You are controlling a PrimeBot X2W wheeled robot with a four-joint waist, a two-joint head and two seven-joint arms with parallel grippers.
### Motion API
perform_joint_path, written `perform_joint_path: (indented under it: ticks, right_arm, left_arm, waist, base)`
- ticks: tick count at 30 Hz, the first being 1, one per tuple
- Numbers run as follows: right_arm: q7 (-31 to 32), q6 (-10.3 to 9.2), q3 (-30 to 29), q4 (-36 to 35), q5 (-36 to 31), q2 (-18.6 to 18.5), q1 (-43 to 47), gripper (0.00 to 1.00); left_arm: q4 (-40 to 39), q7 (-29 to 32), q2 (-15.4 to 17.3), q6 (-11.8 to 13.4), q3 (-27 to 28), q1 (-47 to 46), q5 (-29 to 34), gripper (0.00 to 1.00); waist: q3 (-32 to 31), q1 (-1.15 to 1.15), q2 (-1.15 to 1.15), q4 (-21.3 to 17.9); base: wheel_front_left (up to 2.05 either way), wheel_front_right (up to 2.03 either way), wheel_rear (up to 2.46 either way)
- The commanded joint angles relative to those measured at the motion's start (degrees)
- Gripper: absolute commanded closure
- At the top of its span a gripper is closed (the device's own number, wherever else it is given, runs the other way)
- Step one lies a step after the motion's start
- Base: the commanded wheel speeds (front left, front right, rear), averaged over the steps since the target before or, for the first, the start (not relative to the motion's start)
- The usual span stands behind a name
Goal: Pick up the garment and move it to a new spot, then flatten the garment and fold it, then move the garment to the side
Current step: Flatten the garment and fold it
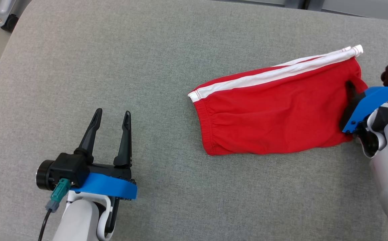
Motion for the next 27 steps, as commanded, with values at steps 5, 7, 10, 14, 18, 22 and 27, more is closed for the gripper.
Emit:
perform_joint_path:
  ticks: [5,7,10,14,18,22,27]
  right_arm:
    - [-3.7,0.09,-0.3,0.8,0.8,0.3,2.5,1.0]
    - [-5.9,0.08,-1.1,0.0,1.0,0.1,3.0,1.0]
    - [-8.6,0.08,-2.5,-1.5,1.1,0.1,4.6,1.0]
    - [-10.9,0.08,-4.6,-4.0,0.7,-0.5,8.1,1.0]
    - [-11.6,0.09,-7.4,-6.9,-1.9,-1.6,11.2,1.0]
    - [-10.5,0.09,-11.6,-10.0,-6.0,-1.9,14.6,1.0]
    - [-7.3,0.09,-16.2,-16.6,-11.6,0.7,17.6,1.0]
  left_arm:
    - [0.8,-0.2,-0.3,-0.6,0.9,1.0,0.9,0.0]
    - [1.1,-0.2,-0.3,-0.8,1.0,1.3,1.1,0.0]
    - [1.3,-0.2,-0.2,-1.0,1.1,1.9,1.3,0.0]
    - [1.6,-0.2,0.1,-1.0,1.3,2.7,1.3,0.0]
    - [2.0,-0.2,0.2,-1.1,1.3,3.7,1.4,0.0]
    - [2.5,-0.2,0.2,-1.2,0.7,4.5,1.5,0.0]
    - [3.1,-0.2,0.5,-1.3,0.4,4.6,1.2,0.0]
  waist:
    - [-1.1,0.0,0.01,-0.8]
    - [-2.0,0.0,0.01,-1.4]
    - [-3.4,0.0,0.01,-2.4]
    - [-5.3,0.0,0.01,-4.0]
    - [-7.3,0.0,0.01,-5.3]
    - [-9.2,0.0,0.01,-5.8]
    - [-10.6,0.0,0.01,-6.2]
  base:
    - [0.0,0.0,0.0]
    - [0.0,0.0,0.0]
    - [0.0,0.0,0.0]
    - [0.0,0.0,0.0]
    - [0.0,0.0,0.0]
    - [0.0,0.0,0.0]
    - [0.0,0.0,0.0]
